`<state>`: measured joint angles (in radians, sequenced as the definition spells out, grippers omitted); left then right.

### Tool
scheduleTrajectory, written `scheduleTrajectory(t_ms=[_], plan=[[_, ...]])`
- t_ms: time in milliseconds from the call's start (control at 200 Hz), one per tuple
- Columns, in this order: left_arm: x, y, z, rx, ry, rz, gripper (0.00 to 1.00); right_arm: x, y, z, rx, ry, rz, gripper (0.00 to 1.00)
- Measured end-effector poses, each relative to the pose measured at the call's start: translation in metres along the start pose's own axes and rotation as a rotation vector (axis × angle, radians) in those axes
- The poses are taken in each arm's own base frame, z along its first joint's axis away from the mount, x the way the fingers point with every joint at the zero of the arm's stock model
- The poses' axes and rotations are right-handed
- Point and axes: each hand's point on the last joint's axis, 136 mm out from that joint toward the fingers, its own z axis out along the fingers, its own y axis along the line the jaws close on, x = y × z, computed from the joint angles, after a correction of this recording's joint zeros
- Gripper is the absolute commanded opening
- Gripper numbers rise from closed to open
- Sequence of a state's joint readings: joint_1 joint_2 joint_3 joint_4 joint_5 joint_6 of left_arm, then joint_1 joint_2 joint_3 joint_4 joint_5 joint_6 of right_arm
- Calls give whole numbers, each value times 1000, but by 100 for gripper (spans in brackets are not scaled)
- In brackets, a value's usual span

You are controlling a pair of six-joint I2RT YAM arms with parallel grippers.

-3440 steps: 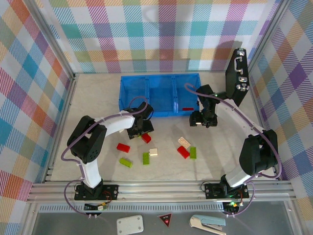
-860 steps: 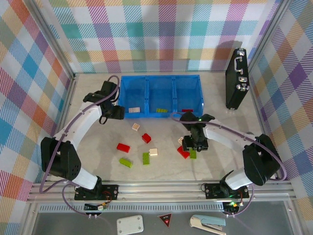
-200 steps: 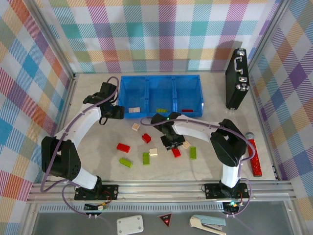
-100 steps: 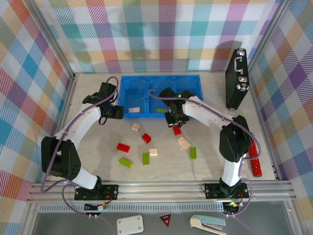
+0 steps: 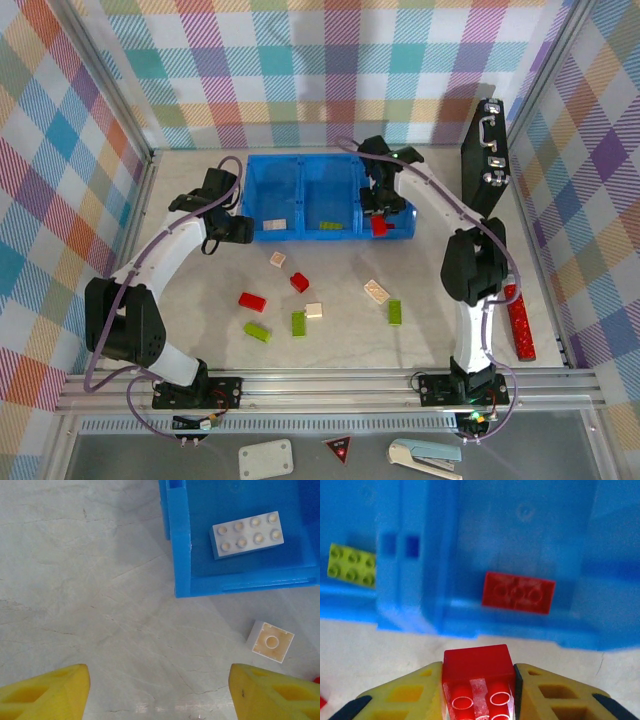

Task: Sort the legos into containers by color
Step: Place the lego in the container.

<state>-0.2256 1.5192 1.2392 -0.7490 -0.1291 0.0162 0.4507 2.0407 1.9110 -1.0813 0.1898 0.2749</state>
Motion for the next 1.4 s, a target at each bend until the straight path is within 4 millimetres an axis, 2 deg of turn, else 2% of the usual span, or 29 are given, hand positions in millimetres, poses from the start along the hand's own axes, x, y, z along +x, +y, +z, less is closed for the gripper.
scheduleTrajectory(t_ms=[175, 370, 635, 925, 1045, 1165, 1400], plan=[[1, -3, 2, 15, 9, 2, 73, -32, -8, 16, -15, -26, 25, 36], [2, -5, 4, 23, 15, 7, 73, -62, -9, 43, -46, -43, 48, 35], [1, -6, 4, 31, 13, 16, 73, -81, -11, 70, -94, -50, 81, 35], [-2, -7, 8, 31, 5, 27, 73, -82, -9, 99, -158, -16, 137, 36], [-2, -7, 8, 31, 5, 27, 73, -80, -10, 112, -165, 4, 160, 42], [-2, -7, 8, 31, 6, 27, 73, -79, -11, 115, -167, 9, 171, 47], [-2, -7, 8, 35, 6, 27, 73, -80, -11, 114, -168, 7, 175, 48]])
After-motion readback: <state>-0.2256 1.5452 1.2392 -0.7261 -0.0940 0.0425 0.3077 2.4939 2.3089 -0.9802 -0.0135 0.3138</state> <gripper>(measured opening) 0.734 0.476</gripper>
